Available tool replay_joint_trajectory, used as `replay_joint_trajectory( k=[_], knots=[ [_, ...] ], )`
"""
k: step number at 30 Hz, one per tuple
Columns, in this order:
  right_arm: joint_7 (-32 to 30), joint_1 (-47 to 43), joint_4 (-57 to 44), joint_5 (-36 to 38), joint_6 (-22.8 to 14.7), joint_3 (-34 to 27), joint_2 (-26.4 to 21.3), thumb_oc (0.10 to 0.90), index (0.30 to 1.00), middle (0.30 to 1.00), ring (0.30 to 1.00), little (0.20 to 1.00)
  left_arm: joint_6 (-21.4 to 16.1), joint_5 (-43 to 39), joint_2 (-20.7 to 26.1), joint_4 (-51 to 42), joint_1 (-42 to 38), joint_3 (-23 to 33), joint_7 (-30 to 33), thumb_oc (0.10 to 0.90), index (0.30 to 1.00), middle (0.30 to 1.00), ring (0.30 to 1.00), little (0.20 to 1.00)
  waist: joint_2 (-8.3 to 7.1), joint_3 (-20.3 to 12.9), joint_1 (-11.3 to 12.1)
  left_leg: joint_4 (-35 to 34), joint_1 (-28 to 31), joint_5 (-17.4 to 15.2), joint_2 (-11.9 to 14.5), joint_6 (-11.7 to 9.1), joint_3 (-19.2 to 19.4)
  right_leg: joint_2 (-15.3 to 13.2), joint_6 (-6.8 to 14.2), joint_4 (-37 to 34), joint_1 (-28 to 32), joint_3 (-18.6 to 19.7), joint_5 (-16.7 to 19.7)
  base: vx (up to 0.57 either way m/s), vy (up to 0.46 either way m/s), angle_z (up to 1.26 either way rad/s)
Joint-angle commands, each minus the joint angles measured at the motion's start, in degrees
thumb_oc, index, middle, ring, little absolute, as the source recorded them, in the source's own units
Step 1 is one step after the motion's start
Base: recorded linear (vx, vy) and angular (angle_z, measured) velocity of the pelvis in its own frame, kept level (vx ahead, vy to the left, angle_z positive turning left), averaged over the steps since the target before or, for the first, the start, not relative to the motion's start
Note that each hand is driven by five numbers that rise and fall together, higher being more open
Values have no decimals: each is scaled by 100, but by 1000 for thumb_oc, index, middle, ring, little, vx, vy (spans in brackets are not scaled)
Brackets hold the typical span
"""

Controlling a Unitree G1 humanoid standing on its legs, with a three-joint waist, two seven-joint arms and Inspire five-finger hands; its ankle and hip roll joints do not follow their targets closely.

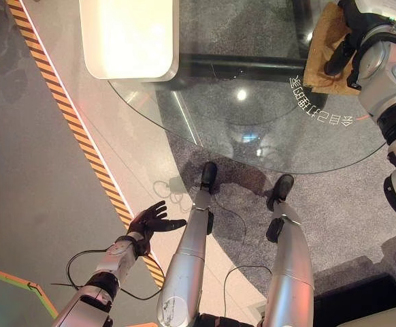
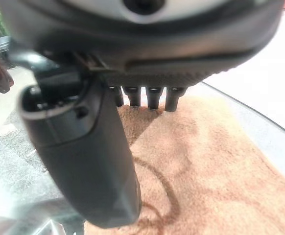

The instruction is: Wipe the table with a cloth and put it in the basket.

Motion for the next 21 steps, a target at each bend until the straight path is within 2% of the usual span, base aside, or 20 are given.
replay_joint_trajectory(
  k=[1,21],
  knots=[
    [-357,-624,-55,-427,-78,378,-62,100,300,300,300,200,-17,-59,333,-28,484,-123,-59,800,900,900,900,900,129,-119,87,34,-36,-58,-61,292,189,17,38,-181,242,-302,-125,0,0,0],
    [-360,-586,-82,-448,-11,448,19,100,300,300,300,200,-15,-58,332,-20,456,-133,-100,800,900,900,900,900,162,-119,114,1,-53,-51,-70,288,186,-1,45,-222,230,-323,-118,0,0,0]
  ],
)
